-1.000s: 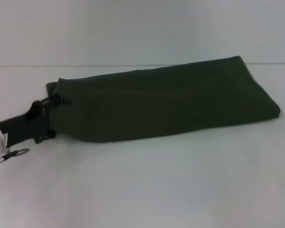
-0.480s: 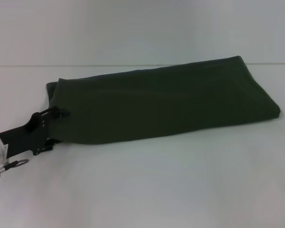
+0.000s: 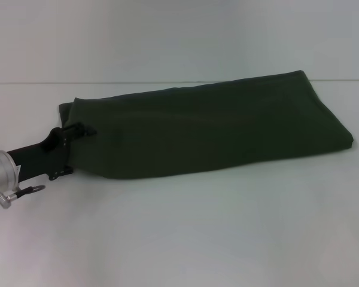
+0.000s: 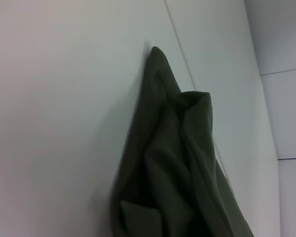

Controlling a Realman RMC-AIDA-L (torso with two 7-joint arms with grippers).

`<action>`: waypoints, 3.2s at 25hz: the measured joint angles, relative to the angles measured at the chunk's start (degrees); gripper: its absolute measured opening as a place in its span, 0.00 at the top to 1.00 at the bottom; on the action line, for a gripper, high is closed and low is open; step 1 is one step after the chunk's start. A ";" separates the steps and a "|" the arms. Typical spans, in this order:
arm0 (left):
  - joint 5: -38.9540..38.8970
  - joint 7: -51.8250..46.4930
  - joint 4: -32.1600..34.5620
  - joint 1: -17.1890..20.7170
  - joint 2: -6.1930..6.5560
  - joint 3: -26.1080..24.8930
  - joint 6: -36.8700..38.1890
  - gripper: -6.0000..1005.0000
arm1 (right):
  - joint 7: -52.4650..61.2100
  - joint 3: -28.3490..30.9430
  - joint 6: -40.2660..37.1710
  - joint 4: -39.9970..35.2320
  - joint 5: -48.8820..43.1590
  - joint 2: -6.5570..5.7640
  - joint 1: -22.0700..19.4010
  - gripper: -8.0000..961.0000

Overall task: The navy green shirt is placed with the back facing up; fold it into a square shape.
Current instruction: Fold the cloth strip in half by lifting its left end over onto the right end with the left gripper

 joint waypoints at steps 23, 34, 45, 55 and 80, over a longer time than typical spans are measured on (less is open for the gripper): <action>0.18 1.20 3.14 -0.10 0.19 1.54 0.91 0.89 | 0.16 0.18 -0.37 -0.03 0.20 0.10 -0.53 0.10; 5.43 0.17 5.82 0.71 3.35 -1.64 -3.44 0.96 | 0.25 0.18 0.02 0.62 0.28 0.04 -0.62 0.10; 11.40 -0.28 8.35 0.76 3.74 -5.51 -6.04 0.96 | 0.44 0.22 0.27 0.68 0.02 0.00 -0.30 0.10; 7.40 1.56 19.77 -4.16 1.21 -3.44 10.09 0.95 | 0.44 0.18 0.33 0.69 -0.04 0.07 -0.15 0.10; 5.99 5.51 13.21 -22.33 -8.03 33.36 -9.94 0.92 | 0.44 -0.42 1.03 1.61 -0.15 0.42 0.17 0.10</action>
